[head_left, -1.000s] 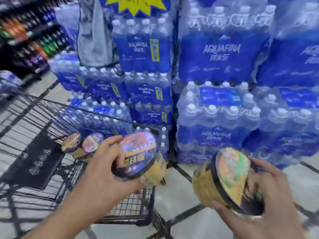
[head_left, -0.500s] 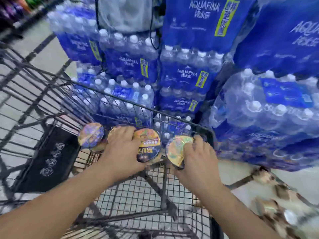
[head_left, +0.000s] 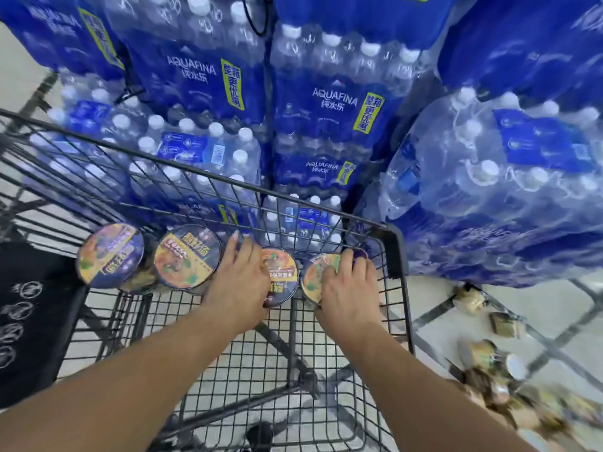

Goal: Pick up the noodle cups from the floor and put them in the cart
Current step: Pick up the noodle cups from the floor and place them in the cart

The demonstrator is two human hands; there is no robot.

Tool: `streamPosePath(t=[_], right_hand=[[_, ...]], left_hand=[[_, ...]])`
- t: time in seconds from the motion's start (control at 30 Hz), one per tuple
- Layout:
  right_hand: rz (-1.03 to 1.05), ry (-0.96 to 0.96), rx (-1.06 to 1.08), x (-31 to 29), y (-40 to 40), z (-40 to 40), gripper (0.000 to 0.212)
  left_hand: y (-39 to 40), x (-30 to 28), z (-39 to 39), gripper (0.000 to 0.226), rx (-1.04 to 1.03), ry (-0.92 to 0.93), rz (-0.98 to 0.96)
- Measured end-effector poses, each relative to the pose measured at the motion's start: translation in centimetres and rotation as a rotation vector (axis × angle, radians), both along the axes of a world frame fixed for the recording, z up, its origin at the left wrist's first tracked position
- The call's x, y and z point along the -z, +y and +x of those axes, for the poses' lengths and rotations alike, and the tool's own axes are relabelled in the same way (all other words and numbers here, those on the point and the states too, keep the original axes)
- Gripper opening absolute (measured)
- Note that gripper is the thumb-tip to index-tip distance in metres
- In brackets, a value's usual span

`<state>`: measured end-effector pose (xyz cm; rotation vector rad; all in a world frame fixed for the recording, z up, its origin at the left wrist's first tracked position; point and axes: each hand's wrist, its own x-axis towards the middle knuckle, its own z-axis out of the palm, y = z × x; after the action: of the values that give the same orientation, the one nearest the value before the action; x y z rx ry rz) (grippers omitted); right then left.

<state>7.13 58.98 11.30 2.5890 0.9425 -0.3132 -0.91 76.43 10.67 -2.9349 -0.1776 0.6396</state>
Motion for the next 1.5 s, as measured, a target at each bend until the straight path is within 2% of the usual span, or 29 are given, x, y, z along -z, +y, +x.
streamPosePath(t=[0.2,0.3,0.4,0.57,0.77,0.9,1.0,1.07,1.1,1.17,1.23,1.33,1.4,1.5], right_hand=[[0.048,0.026,0.124,3.0,0.9,-0.1,0.066],[0.073,0.061,0.169,4.2,1.4,-0.5,0.071],[0.088,0.153,0.208,4.3,0.9,-0.3,0.076],[0.162,0.186,0.238,3.4,-0.7,0.1,0.064],[0.188,0.294,0.331,3.4,0.7,0.1,0.082],[0.352,0.389,0.320,-0.8,0.1,-1.5,0.088],[0.663,0.371,0.271,-7.3,-1.9,-3.4,0.077],[0.832,0.292,0.269,-11.4,-5.1,-4.1,0.072],[0.888,0.236,0.289,-12.9,-7.4,-4.1,0.071],[0.937,0.119,0.370,-14.1,-13.5,-3.6,0.069],[0.905,0.037,0.495,-13.9,-20.8,-3.1,0.069],[0.782,-0.005,0.692,-12.2,-32.5,-3.4,0.070],[0.696,-0.006,0.805,-10.7,-40.6,-4.7,0.071],[0.588,0.028,0.975,-8.0,-52.5,-8.0,0.075]], left_hand=[[-0.1,2.4,0.6,0.071,-0.009,0.079,0.139],[-0.4,3.7,0.7,0.079,-0.044,0.132,0.198],[-0.5,4.1,0.5,0.089,-0.075,0.104,0.181],[-0.6,3.9,0.1,0.091,-0.073,0.080,0.164],[-1.9,2.7,-0.3,0.079,-0.078,0.058,0.110],[-2.6,-2.2,-1.4,0.064,-0.158,-0.091,-0.066],[-3.5,-7.0,-2.2,0.054,-0.219,-0.390,-0.230],[-4.6,-9.8,-1.5,0.055,-0.267,-0.568,-0.374],[-4.8,-9.9,-0.6,0.058,-0.281,-0.600,-0.459],[-6.9,-10.7,2.2,0.067,-0.281,-0.554,-0.604],[-11.5,-11.1,5.2,0.064,-0.186,-0.586,-0.650],[-24.8,-14.0,7.6,0.067,0.107,-0.590,-0.538],[-34.1,-15.4,8.4,0.073,0.224,-0.508,-0.528],[-45.9,-12.9,8.6,0.077,0.332,-0.334,-0.472]])
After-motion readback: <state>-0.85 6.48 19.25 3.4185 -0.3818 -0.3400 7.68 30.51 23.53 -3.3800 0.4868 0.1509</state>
